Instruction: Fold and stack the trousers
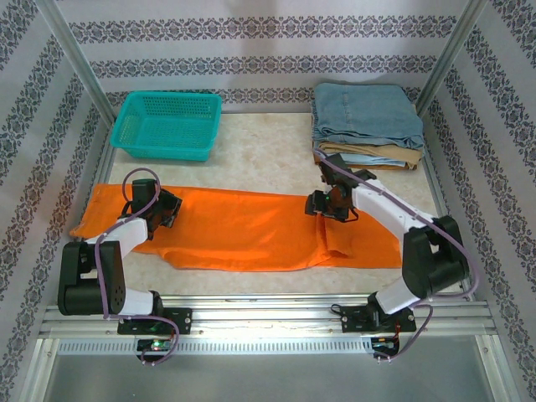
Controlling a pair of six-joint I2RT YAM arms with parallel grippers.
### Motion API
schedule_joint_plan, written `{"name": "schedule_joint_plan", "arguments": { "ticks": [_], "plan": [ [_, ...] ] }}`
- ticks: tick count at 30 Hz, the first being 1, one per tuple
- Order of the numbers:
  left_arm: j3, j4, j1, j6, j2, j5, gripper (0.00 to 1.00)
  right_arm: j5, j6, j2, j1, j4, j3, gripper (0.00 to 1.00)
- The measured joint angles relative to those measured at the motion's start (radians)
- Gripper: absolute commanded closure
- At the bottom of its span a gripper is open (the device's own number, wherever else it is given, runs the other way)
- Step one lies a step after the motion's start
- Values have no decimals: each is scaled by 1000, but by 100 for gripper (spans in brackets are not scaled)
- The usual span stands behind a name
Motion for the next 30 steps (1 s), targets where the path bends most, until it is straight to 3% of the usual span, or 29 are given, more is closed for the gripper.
{"name": "schedule_joint_plan", "arguments": {
  "ticks": [3,7,12,18,21,26,30],
  "plan": [
    [-3,0,0,0,0,1,100,29,8,-9,-16,-26,-10,42],
    [-9,0,-6,0,-2,1,100,19,37,-159,-153,-22,-124,44],
    [-10,0,-39,1,-2,-1,100,-106,70,-294,-341,20,-330,43],
    [-10,3,-70,4,10,0,100,-264,92,-256,-389,84,-452,43],
    [-10,4,-71,4,13,-1,100,-323,105,-229,-399,130,-470,52],
    [-10,6,-71,4,13,-1,100,-374,126,-211,-406,179,-486,87],
    [-10,6,-71,4,13,-1,100,-360,126,-277,-406,164,-484,95]
  ]
}}
